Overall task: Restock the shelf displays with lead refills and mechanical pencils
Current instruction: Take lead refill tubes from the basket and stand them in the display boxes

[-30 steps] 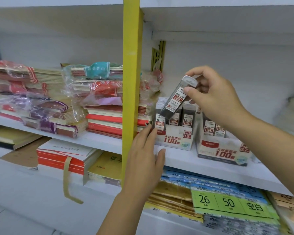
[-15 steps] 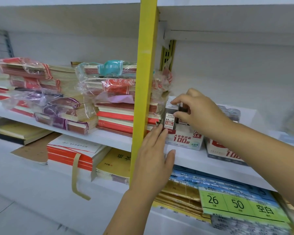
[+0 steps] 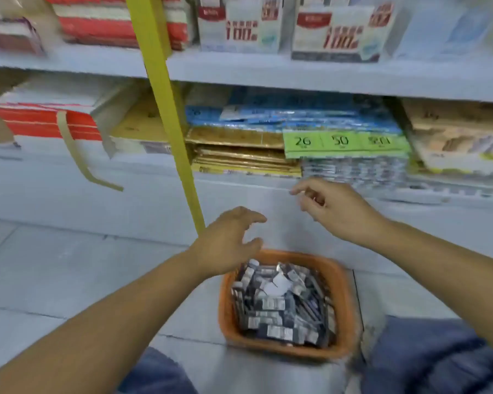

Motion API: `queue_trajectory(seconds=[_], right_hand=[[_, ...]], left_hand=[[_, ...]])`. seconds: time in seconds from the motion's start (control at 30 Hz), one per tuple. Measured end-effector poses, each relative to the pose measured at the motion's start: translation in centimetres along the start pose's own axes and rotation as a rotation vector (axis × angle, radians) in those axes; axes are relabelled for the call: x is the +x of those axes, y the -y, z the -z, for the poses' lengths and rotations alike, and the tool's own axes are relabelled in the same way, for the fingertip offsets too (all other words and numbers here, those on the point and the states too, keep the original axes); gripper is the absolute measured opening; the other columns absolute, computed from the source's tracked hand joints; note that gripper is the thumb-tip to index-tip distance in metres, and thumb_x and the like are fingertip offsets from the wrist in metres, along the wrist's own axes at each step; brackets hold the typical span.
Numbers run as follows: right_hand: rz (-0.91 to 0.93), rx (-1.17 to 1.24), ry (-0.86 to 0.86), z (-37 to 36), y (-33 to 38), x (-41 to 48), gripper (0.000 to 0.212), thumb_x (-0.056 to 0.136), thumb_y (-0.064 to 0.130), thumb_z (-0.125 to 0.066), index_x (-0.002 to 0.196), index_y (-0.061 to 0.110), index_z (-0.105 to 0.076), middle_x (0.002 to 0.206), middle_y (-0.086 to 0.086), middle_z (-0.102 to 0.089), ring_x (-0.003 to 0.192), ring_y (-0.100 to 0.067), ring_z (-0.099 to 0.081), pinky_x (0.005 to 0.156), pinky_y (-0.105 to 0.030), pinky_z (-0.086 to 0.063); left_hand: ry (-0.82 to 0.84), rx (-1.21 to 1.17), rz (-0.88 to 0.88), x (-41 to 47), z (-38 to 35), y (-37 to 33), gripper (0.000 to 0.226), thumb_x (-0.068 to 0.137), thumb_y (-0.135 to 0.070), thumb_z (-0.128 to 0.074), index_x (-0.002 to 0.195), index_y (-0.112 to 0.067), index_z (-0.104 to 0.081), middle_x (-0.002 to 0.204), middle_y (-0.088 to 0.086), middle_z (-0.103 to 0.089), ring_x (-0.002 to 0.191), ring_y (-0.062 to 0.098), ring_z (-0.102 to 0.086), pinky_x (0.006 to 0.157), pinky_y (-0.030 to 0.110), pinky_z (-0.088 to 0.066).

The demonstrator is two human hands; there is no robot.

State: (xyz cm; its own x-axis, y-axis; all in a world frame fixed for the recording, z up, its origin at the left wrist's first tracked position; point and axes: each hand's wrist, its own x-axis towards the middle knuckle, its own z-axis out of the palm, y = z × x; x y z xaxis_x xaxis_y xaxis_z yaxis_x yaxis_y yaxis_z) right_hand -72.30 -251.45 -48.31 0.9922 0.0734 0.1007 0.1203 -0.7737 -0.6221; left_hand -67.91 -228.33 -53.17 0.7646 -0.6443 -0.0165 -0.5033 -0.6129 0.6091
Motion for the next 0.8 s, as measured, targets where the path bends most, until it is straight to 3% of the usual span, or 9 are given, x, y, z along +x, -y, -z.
queue_trajectory(seconds=[0.07, 0.13, 0.23, 0.3, 0.43, 0.63, 0.8], right_hand=[[-0.216, 0.041, 0.152, -4.2, -5.3, -2.4, 0.015, 0.099, 0.023, -0.051, 0.110, 0.025, -0.061, 0.087, 0.011, -0.062, 0.073, -0.012, -0.059, 0.065, -0.031, -0.046], [-0.357, 0.004, 0.265, -8.3, -9.7, -4.6, 0.019, 0.097, 0.025, -0.056, 0.114, 0.022, -0.062, 0.100, 0.009, -0.064, 0.086, -0.010, -0.060, 0.077, -0.028, -0.049], [-0.533, 0.024, 0.434, -13.5, -14.0, -7.5, 0.033, 0.091, 0.028, -0.064, 0.124, 0.028, -0.059, 0.117, 0.003, -0.064, 0.094, -0.009, -0.059, 0.080, -0.024, -0.047], [-0.612, 0.071, 0.535, -16.1, -15.8, -9.0, 0.043, 0.088, 0.031, -0.069, 0.129, 0.026, -0.055, 0.126, 0.002, -0.061, 0.098, -0.010, -0.057, 0.080, -0.023, -0.045], [-0.656, 0.093, 0.667, -20.0, -18.1, -11.1, 0.071, 0.082, 0.030, -0.076, 0.143, 0.018, -0.041, 0.144, -0.006, -0.048, 0.125, -0.022, -0.050, 0.096, -0.027, -0.040], [-0.653, -0.077, 0.701, -22.5, -19.9, -11.9, 0.073, 0.074, 0.041, -0.079, 0.136, 0.024, -0.046, 0.139, -0.008, -0.046, 0.129, -0.028, -0.040, 0.103, -0.036, -0.034], [-0.669, 0.031, 0.544, -22.6, -20.2, -13.3, 0.068, 0.072, 0.034, -0.082, 0.132, 0.034, -0.050, 0.115, 0.001, -0.038, 0.121, -0.024, -0.037, 0.102, -0.033, -0.034]], left_hand=[[0.134, -0.064, 0.114, -1.1, -4.3, 2.4, 0.039, 0.097, -0.025, -0.064, 0.135, -0.023, -0.057, 0.132, 0.000, -0.054, 0.118, 0.015, -0.054, 0.090, 0.021, -0.037], [0.213, -0.111, 0.227, -1.7, -8.3, 4.5, 0.038, 0.095, -0.023, -0.066, 0.132, -0.021, -0.059, 0.129, 0.000, -0.056, 0.120, 0.018, -0.054, 0.092, 0.023, -0.038], [0.309, -0.139, 0.375, -2.3, -13.8, 7.3, 0.043, 0.091, -0.019, -0.070, 0.132, -0.014, -0.059, 0.128, 0.003, -0.058, 0.115, 0.021, -0.058, 0.083, 0.021, -0.037], [0.378, -0.127, 0.445, -2.8, -16.7, 8.8, 0.049, 0.090, -0.022, -0.073, 0.135, -0.013, -0.058, 0.133, 0.004, -0.057, 0.117, 0.020, -0.056, 0.089, 0.021, -0.038], [0.447, -0.102, 0.496, -3.4, -20.5, 10.6, 0.055, 0.085, -0.033, -0.077, 0.134, -0.016, -0.060, 0.132, 0.007, -0.060, 0.121, 0.021, -0.056, 0.104, 0.029, -0.042], [0.545, 0.064, 0.462, -3.2, -23.4, 10.9, 0.063, 0.084, -0.055, -0.070, 0.140, -0.032, -0.052, 0.146, -0.003, -0.046, 0.136, 0.022, -0.036, 0.113, 0.039, -0.035], [0.490, 0.152, 0.473, -2.8, -24.3, 10.6, 0.052, 0.082, -0.057, -0.071, 0.130, -0.043, -0.055, 0.132, -0.008, -0.044, 0.125, 0.018, -0.036, 0.100, 0.040, -0.044]])
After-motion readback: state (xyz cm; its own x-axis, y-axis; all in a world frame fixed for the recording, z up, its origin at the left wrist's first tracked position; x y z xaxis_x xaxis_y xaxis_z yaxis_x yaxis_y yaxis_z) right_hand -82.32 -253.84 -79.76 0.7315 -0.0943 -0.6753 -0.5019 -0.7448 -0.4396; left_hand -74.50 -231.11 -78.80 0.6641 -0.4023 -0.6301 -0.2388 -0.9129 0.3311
